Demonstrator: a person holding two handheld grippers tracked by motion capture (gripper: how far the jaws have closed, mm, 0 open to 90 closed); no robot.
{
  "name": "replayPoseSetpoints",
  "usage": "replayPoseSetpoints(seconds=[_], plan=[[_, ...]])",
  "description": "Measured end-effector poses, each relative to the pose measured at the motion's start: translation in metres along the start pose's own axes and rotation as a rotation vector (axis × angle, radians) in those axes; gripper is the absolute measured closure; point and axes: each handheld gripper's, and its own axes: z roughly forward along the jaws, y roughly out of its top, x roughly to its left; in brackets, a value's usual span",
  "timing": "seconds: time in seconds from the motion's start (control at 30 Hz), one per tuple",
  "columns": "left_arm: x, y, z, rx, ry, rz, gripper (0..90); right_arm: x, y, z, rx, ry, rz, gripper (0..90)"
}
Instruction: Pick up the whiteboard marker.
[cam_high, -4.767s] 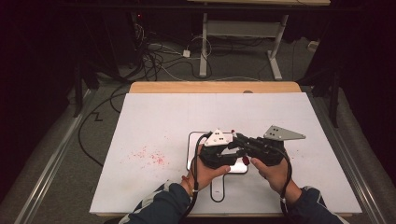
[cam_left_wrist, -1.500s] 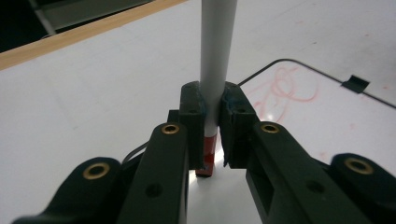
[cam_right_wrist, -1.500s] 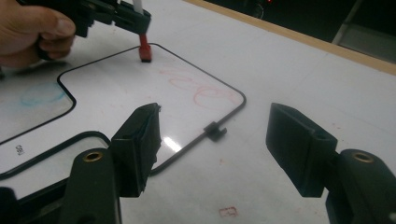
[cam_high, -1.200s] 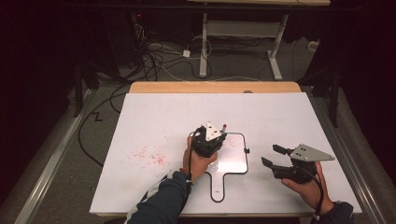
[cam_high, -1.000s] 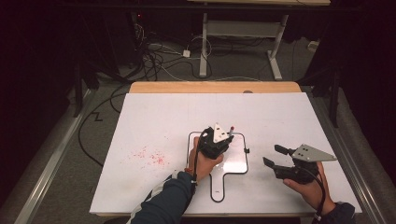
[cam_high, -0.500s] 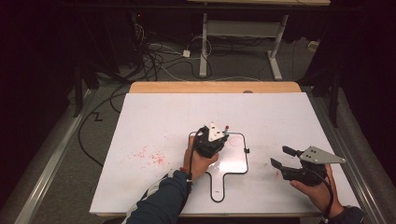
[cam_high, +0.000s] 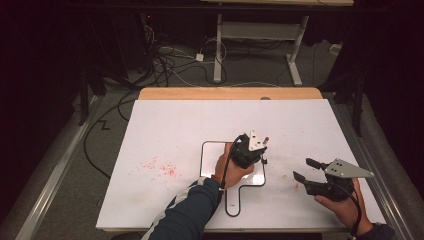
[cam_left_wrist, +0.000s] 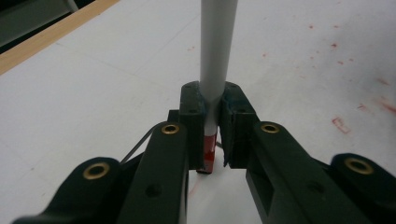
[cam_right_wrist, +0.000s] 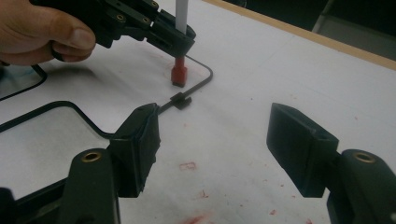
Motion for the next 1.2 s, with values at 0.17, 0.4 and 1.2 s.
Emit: replayPoseSetpoints(seconds=[0.17,0.4,1.2], plan=[[0.012,-0.005,-0.008,0.013,0.004,-0.051,78.7,0.002,0.001,0.000,0.000,-0.011,-0.016,35.8],[-0.010,0.000,-0.003,0.004,-0.020,0.027,78.6,0.003,0.002,0.002,0.004,-0.009,-0.020,35.7],[0.076,-0.057,-0.056,-0.036,0.155,-0.175,78.7,0.005,0.005,0.005,0.012,-0.016,-0.035,35.5]])
